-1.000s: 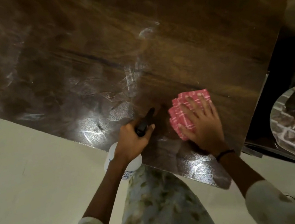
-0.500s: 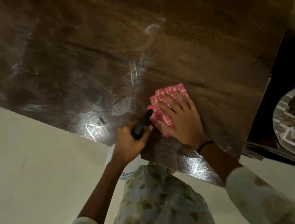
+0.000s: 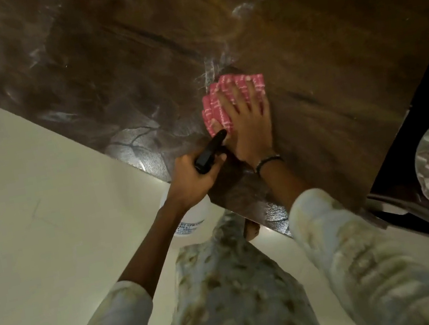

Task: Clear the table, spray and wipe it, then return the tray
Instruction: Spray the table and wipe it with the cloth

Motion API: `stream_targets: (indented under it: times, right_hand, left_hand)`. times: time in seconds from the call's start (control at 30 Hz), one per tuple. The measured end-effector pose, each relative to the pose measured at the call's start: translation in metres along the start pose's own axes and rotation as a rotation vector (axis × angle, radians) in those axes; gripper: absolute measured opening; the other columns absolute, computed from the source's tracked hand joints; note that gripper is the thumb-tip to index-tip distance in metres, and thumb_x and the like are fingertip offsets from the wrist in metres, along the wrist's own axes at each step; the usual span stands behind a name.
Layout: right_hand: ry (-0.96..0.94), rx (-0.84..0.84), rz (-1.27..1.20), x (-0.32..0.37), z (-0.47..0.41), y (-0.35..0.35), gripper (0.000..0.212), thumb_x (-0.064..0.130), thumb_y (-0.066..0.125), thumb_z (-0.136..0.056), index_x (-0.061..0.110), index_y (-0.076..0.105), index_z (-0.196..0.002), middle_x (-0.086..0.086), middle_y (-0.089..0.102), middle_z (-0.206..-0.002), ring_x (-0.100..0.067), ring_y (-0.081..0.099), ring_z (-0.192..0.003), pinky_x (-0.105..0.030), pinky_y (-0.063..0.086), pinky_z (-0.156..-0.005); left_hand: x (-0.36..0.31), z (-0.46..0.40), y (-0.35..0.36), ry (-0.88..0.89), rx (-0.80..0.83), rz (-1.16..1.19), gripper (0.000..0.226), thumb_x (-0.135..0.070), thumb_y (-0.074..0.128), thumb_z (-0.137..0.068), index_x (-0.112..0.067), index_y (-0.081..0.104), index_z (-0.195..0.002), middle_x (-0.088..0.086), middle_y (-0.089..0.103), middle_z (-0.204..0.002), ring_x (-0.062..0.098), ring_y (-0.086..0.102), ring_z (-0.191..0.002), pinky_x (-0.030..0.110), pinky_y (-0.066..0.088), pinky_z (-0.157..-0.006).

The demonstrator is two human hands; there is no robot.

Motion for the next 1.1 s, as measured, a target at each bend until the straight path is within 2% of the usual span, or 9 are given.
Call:
stream_targets:
  times: [0.17, 0.27, 0.37, 0.47, 0.53, 0.63, 0.77, 0.93, 1.1]
  right_hand:
    - [-0.167, 0.002, 0.058, -0.014, 0.062, 0.005, 0.065, 0.064, 0.025, -0.093, 0.028, 0.033, -0.146, -0.002, 0.029, -0.156, -0.029, 0.019, -0.145, -0.053, 0.020, -0.115]
    - [0.080, 0.012, -0.009, -0.067, 0.071, -0.002, 0.070, 0.066, 0.025, -0.090, 0.029, 0.027, -0.149, -0.004, 0.023, -0.158, -0.032, 0.013, -0.146, -0.053, 0.011, -0.118]
    - [0.396, -0.013, -0.059, -0.096, 0.093, 0.000, 0.074, 0.068, 0.021, -0.088, 0.028, 0.021, -0.151, -0.004, 0.018, -0.159, -0.034, 0.010, -0.146, -0.053, 0.009, -0.118]
    - [0.486, 0.009, -0.054, -0.095, 0.128, 0.012, 0.073, 0.066, 0.025, -0.090, 0.026, 0.018, -0.151, -0.006, 0.017, -0.159, -0.037, 0.011, -0.146, -0.055, 0.011, -0.118]
    - [0.471, 0.043, -0.046, -0.089, 0.151, 0.023, 0.072, 0.064, 0.028, -0.091, 0.025, 0.018, -0.151, -0.008, 0.018, -0.159, -0.037, 0.011, -0.146, -0.056, 0.011, -0.117]
    - [0.479, 0.053, -0.065, -0.080, 0.185, 0.031, 0.072, 0.065, 0.026, -0.090, 0.023, 0.025, -0.149, -0.010, 0.024, -0.157, -0.038, 0.015, -0.144, -0.056, 0.012, -0.117]
    - [0.438, 0.058, -0.059, -0.066, 0.209, 0.038, 0.070, 0.065, 0.029, -0.091, 0.024, 0.026, -0.147, -0.009, 0.025, -0.156, -0.037, 0.014, -0.145, -0.055, 0.011, -0.117]
    - [0.436, 0.053, -0.026, -0.053, 0.189, 0.038, 0.069, 0.064, 0.032, -0.090, 0.023, 0.030, -0.146, -0.010, 0.029, -0.154, -0.039, 0.020, -0.143, -0.058, 0.017, -0.115]
    - [0.284, -0.010, -0.076, 0.010, 0.128, 0.034, 0.066, 0.063, 0.032, -0.091, 0.027, 0.031, -0.147, -0.005, 0.030, -0.155, -0.035, 0.023, -0.143, -0.056, 0.016, -0.115]
  left_hand:
    - [0.000, 0.010, 0.002, 0.008, 0.001, -0.015, 0.025, -0.024, 0.068, -0.084, 0.001, 0.063, -0.083, 0.007, 0.052, -0.060, 0.010, 0.043, -0.049, 0.020, 0.034, -0.047]
    - [0.007, 0.025, 0.021, -0.002, 0.126, -0.028, 0.021, -0.027, 0.066, -0.086, -0.006, 0.065, -0.090, 0.000, 0.056, -0.062, 0.002, 0.050, -0.049, 0.009, 0.035, -0.049]
    - [0.033, 0.042, 0.041, -0.058, 0.228, -0.107, 0.033, -0.042, 0.064, -0.082, -0.015, 0.066, -0.101, 0.000, 0.066, -0.077, 0.010, 0.063, -0.073, 0.026, 0.050, -0.068]
    - [0.046, 0.058, 0.053, -0.068, 0.291, -0.154, 0.052, -0.059, 0.058, -0.079, -0.024, 0.062, -0.117, -0.006, 0.069, -0.090, 0.010, 0.063, -0.086, 0.033, 0.052, -0.083]
    - [0.047, 0.067, 0.059, -0.087, 0.348, -0.112, 0.049, -0.052, 0.062, -0.081, -0.020, 0.062, -0.119, -0.007, 0.069, -0.089, 0.005, 0.060, -0.078, 0.024, 0.050, -0.077]
    - [0.048, 0.073, 0.058, -0.069, 0.349, -0.154, 0.037, -0.035, 0.067, -0.083, -0.012, 0.065, -0.111, -0.002, 0.069, -0.093, 0.014, 0.061, -0.078, 0.026, 0.050, -0.076]
    - [0.056, 0.072, 0.051, -0.090, 0.353, -0.235, 0.032, -0.036, 0.068, -0.082, -0.010, 0.065, -0.099, 0.000, 0.062, -0.072, 0.022, 0.058, -0.064, 0.029, 0.047, -0.064]
    - [0.075, 0.066, 0.030, -0.115, 0.311, -0.221, 0.040, -0.050, 0.064, -0.077, -0.020, 0.067, -0.103, 0.007, 0.066, -0.102, 0.020, 0.064, -0.077, 0.025, 0.049, -0.068]
    - [0.066, 0.066, -0.003, -0.073, 0.206, -0.128, 0.011, -0.035, 0.069, -0.082, -0.025, 0.064, -0.085, -0.010, 0.049, -0.055, 0.005, 0.042, -0.046, 0.010, 0.032, -0.050]
Point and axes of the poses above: each hand's wrist, its own z-axis away from the middle knuckle, its own y-axis out of the palm, x = y × z, the point moved 9 cm from there along -z, towards the middle knuckle
